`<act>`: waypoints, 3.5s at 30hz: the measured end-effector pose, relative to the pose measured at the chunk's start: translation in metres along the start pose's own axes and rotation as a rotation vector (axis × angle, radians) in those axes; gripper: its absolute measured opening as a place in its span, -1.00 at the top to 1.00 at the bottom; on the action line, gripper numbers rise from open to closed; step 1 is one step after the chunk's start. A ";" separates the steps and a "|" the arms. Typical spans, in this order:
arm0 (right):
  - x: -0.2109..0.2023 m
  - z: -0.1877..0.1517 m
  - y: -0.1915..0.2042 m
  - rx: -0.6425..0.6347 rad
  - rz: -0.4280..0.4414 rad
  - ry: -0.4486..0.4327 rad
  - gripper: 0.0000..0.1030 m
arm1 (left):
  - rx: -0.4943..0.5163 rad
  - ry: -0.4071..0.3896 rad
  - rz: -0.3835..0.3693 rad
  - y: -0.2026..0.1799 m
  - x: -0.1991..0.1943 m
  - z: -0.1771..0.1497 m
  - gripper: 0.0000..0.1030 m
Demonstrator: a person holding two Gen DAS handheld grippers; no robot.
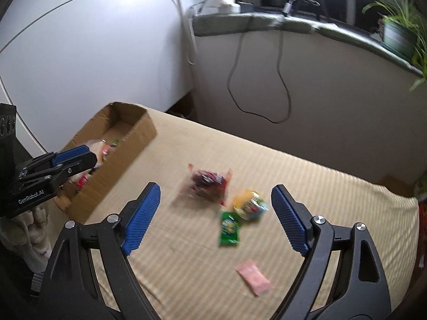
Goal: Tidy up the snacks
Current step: 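Open both tools over the box and return to the snacks, then grasp the dark green candy with the left tool while the right tool grasps the pink candy, then carry the dark green candy with the left tool while the right tool carries the pink candy into the box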
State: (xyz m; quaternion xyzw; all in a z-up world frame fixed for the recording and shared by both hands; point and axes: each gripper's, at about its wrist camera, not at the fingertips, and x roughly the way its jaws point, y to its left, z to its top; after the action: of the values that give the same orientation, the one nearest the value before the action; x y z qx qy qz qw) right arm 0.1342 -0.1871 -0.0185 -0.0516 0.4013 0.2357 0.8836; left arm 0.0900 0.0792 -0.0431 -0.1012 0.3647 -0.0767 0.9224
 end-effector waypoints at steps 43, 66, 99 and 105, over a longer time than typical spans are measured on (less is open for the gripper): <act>0.022 -0.096 -0.044 -0.091 0.026 0.192 0.05 | 0.213 0.248 -0.069 -0.131 0.126 -0.035 0.56; 0.014 -0.096 -0.042 -0.069 -0.016 0.182 0.59 | 0.238 0.200 -0.072 -0.119 0.096 -0.037 0.65; 0.002 -0.004 0.065 -0.121 0.085 0.015 0.59 | 0.057 -0.006 0.062 0.014 -0.009 0.008 0.65; 0.025 0.019 0.098 -0.153 0.115 0.016 0.59 | 0.014 -0.024 0.103 0.050 -0.020 0.011 0.65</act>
State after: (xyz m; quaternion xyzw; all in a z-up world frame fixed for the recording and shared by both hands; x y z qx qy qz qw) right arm 0.1166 -0.0856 -0.0141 -0.0977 0.3916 0.3158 0.8587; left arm 0.0868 0.1336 -0.0346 -0.0765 0.3580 -0.0303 0.9301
